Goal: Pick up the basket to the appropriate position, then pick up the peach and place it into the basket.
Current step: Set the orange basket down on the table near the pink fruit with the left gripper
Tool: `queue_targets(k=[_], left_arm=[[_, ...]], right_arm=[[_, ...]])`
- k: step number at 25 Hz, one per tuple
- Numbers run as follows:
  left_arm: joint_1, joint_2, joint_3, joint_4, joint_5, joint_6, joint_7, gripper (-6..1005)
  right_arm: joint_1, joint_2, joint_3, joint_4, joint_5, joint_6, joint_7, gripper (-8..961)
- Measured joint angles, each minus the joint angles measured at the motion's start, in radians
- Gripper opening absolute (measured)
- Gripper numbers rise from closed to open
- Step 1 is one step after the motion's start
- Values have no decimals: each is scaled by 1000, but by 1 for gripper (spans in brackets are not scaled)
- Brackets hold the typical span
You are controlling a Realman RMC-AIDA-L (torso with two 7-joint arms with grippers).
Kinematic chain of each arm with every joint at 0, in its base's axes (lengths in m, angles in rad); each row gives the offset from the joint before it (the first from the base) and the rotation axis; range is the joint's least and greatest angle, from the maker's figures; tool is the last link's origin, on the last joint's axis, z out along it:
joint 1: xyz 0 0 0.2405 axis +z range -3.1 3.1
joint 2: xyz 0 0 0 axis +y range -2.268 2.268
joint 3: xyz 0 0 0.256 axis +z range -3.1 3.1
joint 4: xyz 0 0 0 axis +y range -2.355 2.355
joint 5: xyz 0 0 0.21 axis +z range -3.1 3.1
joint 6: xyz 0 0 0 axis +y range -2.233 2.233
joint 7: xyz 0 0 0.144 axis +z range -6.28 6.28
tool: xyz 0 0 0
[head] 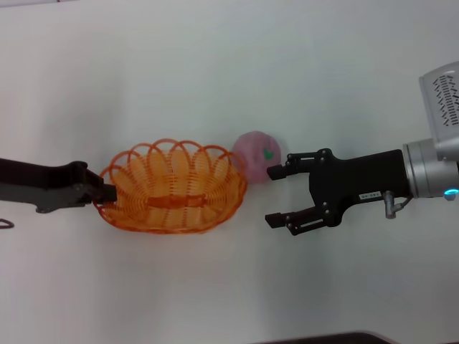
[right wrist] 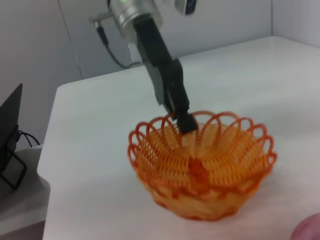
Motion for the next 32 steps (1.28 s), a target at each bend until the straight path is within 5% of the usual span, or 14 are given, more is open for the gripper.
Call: queue_targets(k=[32], left_arm=[[62,9,73,10,-61,-92,-80,62]], right_arm=[[0,0,-13,0,-3,12,4,869]])
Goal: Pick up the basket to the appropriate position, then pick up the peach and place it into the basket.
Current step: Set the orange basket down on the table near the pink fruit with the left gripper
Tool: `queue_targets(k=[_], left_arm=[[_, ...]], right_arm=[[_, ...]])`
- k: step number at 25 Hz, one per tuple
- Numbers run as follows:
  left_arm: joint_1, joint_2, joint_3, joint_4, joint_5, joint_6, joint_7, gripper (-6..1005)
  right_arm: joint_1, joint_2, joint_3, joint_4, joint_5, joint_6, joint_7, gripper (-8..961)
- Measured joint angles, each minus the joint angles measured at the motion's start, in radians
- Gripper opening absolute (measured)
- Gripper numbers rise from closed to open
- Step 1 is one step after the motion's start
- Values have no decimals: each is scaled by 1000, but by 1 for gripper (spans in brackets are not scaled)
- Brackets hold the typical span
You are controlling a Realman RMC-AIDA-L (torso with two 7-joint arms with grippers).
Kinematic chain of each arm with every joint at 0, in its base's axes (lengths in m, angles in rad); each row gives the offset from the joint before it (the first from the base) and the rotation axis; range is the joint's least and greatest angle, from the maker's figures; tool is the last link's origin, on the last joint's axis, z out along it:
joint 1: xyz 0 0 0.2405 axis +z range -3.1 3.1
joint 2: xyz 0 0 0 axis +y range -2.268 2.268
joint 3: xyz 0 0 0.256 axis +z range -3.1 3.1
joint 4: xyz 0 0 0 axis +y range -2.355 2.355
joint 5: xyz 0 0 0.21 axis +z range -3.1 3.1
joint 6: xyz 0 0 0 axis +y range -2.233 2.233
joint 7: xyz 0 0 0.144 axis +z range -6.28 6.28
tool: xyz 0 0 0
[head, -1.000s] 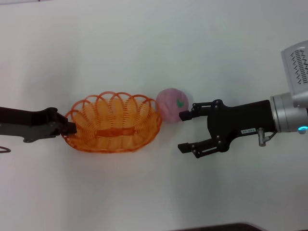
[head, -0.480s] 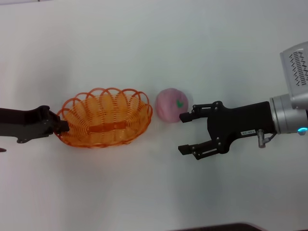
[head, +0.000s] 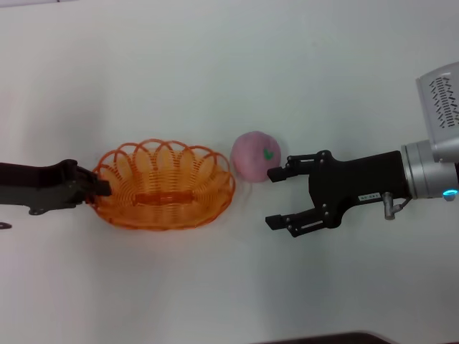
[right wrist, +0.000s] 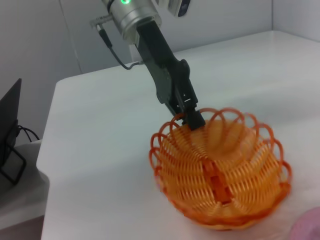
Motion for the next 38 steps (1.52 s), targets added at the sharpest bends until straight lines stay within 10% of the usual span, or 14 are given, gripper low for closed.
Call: queue_targets(k=[3,16,22,38], left_arm=[[0,5,-5,-12,-23,26,7,62],[38,20,-10,28,-31,26,60,709],[51,37,-106,38,-72,53,208,812],[277,-10,-243,34,-422,129,1250,919]], right_arm=[[0,0,0,0,-2,0,0,868],[1,3,-2,4,1,0,-1,868],[2,3,-2,15,3,4,-5,869],[6,3,3,25,3,12,2,869]])
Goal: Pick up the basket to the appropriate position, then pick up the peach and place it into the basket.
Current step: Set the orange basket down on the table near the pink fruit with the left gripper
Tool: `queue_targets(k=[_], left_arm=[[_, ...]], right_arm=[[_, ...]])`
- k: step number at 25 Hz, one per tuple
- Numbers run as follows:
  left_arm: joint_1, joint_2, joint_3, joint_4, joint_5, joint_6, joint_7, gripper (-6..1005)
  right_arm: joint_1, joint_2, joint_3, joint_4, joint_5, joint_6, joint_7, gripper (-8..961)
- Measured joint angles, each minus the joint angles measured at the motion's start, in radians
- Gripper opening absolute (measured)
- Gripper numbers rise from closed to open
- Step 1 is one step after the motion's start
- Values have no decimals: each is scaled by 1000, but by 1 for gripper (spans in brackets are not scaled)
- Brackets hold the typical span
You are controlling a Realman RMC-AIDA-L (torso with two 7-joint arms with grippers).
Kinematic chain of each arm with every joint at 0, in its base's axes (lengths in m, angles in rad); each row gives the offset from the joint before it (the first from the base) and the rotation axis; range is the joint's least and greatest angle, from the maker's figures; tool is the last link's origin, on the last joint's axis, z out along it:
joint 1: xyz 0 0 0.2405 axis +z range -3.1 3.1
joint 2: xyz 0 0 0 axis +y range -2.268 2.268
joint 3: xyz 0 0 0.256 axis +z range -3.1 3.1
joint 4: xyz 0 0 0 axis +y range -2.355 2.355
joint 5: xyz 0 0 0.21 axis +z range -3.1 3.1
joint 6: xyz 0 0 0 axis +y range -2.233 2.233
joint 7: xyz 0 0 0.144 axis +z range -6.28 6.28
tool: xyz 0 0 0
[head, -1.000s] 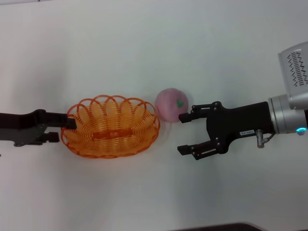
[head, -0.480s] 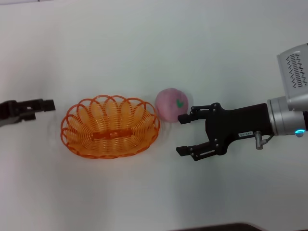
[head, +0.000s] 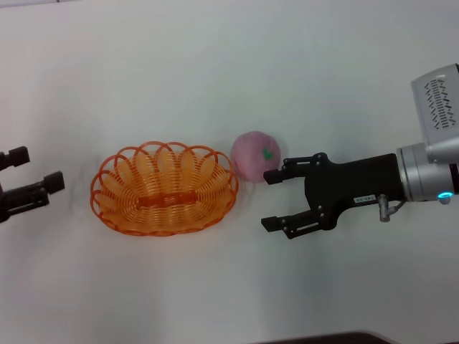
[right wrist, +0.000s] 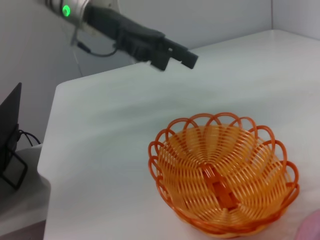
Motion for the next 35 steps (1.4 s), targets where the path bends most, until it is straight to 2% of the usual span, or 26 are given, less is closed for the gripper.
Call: queue_targets(k=[6,13,23,35], left_arm=[[33,2,-77,-113,-48,69,364,918],[80,0,-77,-177,2,75,506,917],[117,0,-97,-297,54,29,599,916],[117,2,-101,-308,55,61,589,916]], right_arm=[[-1,0,3,0,0,2,-2,869],[-2,1,2,0,0,2,-4,869],[-3,0,2,2,0,5,-6,869],[-2,0,4,2,0,8,-7,868]])
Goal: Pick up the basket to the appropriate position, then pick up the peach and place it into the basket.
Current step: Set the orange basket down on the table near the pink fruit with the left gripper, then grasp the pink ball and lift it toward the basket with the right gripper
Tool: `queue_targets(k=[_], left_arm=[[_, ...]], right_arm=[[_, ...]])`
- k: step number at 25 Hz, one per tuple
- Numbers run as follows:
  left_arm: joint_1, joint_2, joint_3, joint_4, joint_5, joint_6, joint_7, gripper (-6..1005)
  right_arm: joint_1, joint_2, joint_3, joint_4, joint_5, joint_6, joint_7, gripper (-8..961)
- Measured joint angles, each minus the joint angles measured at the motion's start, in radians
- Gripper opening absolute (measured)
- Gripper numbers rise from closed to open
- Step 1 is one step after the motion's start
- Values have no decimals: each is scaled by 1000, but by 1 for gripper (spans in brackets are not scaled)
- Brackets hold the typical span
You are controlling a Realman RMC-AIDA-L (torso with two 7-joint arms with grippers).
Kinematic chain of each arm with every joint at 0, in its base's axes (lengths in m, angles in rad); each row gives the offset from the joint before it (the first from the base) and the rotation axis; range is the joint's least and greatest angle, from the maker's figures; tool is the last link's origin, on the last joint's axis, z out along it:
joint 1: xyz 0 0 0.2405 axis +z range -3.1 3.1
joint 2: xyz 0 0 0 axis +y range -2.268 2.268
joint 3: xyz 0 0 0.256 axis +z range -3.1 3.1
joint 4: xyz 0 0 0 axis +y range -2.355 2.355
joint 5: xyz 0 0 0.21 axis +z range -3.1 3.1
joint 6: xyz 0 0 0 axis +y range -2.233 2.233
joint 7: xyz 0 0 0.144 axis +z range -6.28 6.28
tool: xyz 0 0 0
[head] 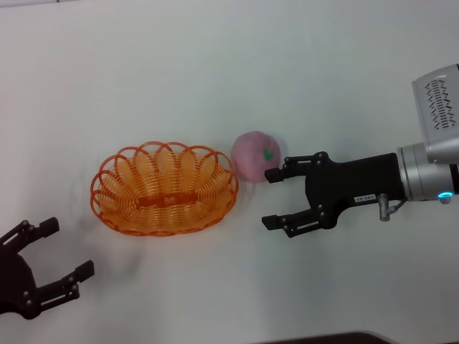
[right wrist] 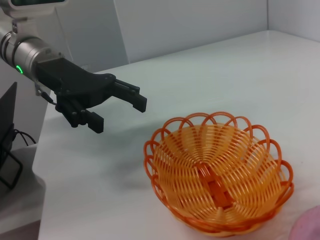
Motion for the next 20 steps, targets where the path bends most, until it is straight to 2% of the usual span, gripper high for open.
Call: queue_targets(k=[11,20], left_arm=[[0,1,-1,4,2,1,-12,916],[0,1,-2,4,9,-2,-35,915]], right_arm=[[-13,-8,5,-12,38,-35,25,868],[8,-11,-13,-196,-24,-94,396,868]])
